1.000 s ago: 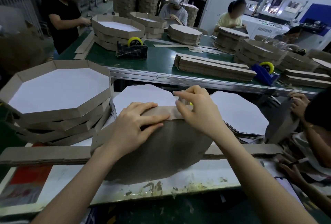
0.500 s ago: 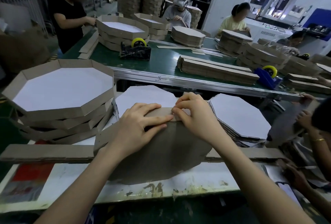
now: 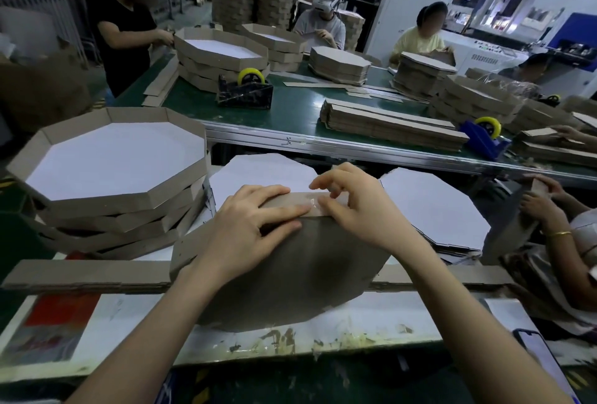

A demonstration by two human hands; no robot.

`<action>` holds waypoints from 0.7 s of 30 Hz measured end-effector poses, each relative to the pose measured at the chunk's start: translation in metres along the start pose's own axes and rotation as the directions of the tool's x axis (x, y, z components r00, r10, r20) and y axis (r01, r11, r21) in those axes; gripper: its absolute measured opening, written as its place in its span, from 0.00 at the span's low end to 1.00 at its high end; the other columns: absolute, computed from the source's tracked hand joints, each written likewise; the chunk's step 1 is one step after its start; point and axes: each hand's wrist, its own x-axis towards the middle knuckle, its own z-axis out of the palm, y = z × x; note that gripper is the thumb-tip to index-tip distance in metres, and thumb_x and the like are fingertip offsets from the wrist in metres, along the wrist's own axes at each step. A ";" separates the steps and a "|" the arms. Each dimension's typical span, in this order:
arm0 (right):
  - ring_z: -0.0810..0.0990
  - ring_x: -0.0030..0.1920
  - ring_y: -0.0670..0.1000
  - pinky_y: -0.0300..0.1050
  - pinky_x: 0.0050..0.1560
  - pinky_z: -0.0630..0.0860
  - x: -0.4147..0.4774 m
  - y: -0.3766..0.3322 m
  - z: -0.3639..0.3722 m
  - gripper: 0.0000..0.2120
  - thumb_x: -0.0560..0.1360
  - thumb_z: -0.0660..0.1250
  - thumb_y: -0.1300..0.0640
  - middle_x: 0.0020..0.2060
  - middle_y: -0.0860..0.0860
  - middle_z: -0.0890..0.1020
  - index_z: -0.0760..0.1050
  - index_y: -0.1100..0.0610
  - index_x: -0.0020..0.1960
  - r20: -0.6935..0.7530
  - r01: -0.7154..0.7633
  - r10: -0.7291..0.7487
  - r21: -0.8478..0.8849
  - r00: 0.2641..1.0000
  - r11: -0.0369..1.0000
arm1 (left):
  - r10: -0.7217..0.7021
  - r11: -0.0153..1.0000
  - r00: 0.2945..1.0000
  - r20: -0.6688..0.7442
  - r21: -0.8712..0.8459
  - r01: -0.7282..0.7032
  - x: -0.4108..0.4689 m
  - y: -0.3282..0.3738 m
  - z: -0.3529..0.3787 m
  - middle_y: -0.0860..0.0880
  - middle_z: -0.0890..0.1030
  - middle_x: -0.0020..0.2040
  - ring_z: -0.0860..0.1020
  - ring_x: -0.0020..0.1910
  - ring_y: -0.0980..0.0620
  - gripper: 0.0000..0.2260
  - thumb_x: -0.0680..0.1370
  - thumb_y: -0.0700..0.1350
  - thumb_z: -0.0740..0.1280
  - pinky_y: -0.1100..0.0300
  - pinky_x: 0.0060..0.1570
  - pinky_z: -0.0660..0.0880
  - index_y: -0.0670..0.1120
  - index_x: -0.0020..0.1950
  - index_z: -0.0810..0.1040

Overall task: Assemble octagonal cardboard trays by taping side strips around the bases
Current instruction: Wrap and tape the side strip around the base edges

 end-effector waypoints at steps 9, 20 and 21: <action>0.68 0.50 0.55 0.52 0.48 0.74 -0.013 0.020 0.022 0.29 0.66 0.80 0.51 0.52 0.58 0.75 0.68 0.54 0.59 -0.028 0.450 -0.516 -0.451 0.856 0.771 | -0.066 0.994 0.997 -0.029 -0.085 0.063 0.009 -0.007 0.002 0.57 0.79 0.57 0.73 0.58 0.52 0.11 0.76 0.54 0.69 0.50 0.57 0.72 0.53 0.57 0.78; 0.76 0.36 0.45 0.38 0.40 0.71 -0.013 0.014 0.019 0.06 0.73 0.74 0.63 0.36 0.45 0.82 0.81 0.56 0.39 -0.241 0.030 0.106 0.501 0.965 0.865 | -0.032 0.997 0.999 -0.039 -0.078 0.029 0.006 -0.007 0.003 0.56 0.80 0.59 0.74 0.59 0.51 0.08 0.75 0.53 0.71 0.48 0.55 0.75 0.52 0.51 0.80; 0.77 0.35 0.43 0.36 0.39 0.71 -0.011 0.014 0.017 0.06 0.73 0.74 0.62 0.34 0.44 0.82 0.81 0.55 0.39 -0.227 -0.013 0.171 0.566 0.959 0.825 | -0.031 0.996 0.999 -0.037 -0.084 0.028 0.007 -0.007 0.003 0.56 0.80 0.59 0.74 0.59 0.52 0.07 0.75 0.52 0.71 0.48 0.55 0.75 0.52 0.51 0.80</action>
